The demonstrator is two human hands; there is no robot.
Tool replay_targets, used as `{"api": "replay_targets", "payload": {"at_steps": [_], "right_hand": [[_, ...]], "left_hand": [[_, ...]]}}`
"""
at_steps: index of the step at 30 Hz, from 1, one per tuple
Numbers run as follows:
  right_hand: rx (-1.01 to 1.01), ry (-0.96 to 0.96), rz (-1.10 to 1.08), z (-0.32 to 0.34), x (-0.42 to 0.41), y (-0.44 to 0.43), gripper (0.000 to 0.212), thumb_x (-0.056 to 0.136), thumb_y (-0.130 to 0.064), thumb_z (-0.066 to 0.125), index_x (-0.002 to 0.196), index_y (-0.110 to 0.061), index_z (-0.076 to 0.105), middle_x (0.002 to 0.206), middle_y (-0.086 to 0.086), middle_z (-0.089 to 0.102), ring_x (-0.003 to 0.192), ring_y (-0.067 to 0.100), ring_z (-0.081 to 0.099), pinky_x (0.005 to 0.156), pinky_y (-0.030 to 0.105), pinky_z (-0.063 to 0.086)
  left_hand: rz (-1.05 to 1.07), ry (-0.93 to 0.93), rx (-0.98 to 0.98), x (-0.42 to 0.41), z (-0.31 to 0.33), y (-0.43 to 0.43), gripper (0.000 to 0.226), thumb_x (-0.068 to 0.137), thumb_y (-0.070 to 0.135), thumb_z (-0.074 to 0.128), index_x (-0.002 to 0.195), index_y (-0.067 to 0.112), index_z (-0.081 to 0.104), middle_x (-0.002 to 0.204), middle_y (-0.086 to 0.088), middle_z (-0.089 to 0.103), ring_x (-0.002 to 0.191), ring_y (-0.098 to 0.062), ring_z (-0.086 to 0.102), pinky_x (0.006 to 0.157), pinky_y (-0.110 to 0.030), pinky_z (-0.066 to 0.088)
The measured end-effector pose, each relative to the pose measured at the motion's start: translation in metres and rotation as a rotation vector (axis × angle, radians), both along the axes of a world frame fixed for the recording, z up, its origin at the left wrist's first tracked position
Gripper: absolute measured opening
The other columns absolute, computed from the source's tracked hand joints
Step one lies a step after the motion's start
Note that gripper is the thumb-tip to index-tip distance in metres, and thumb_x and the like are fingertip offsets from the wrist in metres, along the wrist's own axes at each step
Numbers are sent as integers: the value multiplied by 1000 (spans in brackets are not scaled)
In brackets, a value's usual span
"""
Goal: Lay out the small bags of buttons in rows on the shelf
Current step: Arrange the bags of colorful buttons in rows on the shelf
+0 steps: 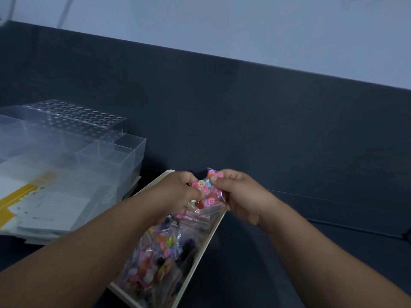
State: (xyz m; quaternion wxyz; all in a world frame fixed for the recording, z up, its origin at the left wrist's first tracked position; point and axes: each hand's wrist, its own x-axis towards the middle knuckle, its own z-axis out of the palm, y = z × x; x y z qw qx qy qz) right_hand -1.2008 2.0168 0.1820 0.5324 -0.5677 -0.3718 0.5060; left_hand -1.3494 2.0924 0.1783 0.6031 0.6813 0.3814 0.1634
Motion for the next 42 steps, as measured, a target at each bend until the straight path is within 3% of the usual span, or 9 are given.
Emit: {"api": "replay_targets", "payload": {"at_steps": [3, 10, 15, 19, 26, 31, 36, 40, 42], "right_hand": [[-22, 36, -25, -1, 10, -12, 12, 92, -14, 58, 80, -14, 59, 77, 5, 69, 69, 15, 67, 57, 25, 53], [-49, 125, -152, -9, 63, -48, 24, 86, 1, 61, 69, -13, 52, 64, 8, 57, 68, 15, 68, 56, 24, 54], [-79, -26, -117, -12, 84, -64, 26, 81, -2, 68, 68, -20, 54, 62, -1, 56, 59, 8, 54, 47, 20, 39], [-175, -304, -13, -14, 106, -82, 40, 73, -4, 73, 104, -24, 59, 86, -4, 64, 63, 7, 55, 51, 21, 39], [-155, 63, 73, -24, 134, -102, 47, 82, 12, 52, 122, -14, 48, 107, 7, 60, 88, 18, 64, 70, 26, 56], [-170, 33, -122, -48, 146, -102, 27, 82, 2, 66, 102, -13, 55, 89, 5, 66, 68, 10, 60, 54, 20, 49], [-257, -295, -59, -72, 152, -98, 22, 81, 4, 62, 97, -12, 60, 83, 5, 64, 62, 10, 54, 52, 20, 40], [-229, -618, -85, -94, 158, -95, 51, 83, -3, 66, 129, -15, 49, 112, 0, 57, 98, 15, 58, 84, 21, 47], [-145, -883, -133, -100, 156, -103, 43, 87, -7, 60, 127, -16, 51, 116, -5, 48, 103, 14, 53, 81, 8, 37]], "left_hand": [[41, 33, 53, 8, -2, -4, 7, 80, 12, 67, 86, 14, 65, 67, -11, 64, 50, -16, 52, 48, -27, 43], [48, -8, 27, 46, 5, -30, 5, 84, 3, 60, 81, 7, 60, 68, -12, 57, 31, -6, 41, 38, -13, 30], [-14, -39, -93, 73, 3, -46, 8, 74, 2, 61, 76, 10, 61, 73, -16, 63, 67, -27, 56, 70, -39, 40], [-21, -17, -47, 102, 1, -66, 13, 82, -2, 56, 84, 9, 62, 74, -10, 66, 67, -23, 61, 72, -39, 46], [56, 30, -59, 127, -16, -93, 17, 79, -6, 56, 83, 10, 61, 76, -11, 66, 61, -20, 61, 58, -30, 50], [95, 58, -136, 132, -35, -105, 16, 81, -5, 58, 85, 9, 62, 84, -15, 69, 64, -20, 64, 54, -26, 51], [163, 128, -118, 121, -55, -106, 12, 82, -3, 61, 85, 8, 60, 80, -14, 67, 65, -21, 62, 58, -31, 53], [206, 157, -113, 114, -64, -103, 11, 83, -3, 59, 88, 7, 60, 85, -16, 67, 71, -25, 63, 62, -34, 54], [216, 171, -110, 114, -67, -102, 13, 83, -5, 58, 89, 6, 61, 86, -17, 67, 70, -25, 63, 58, -32, 55]]}}
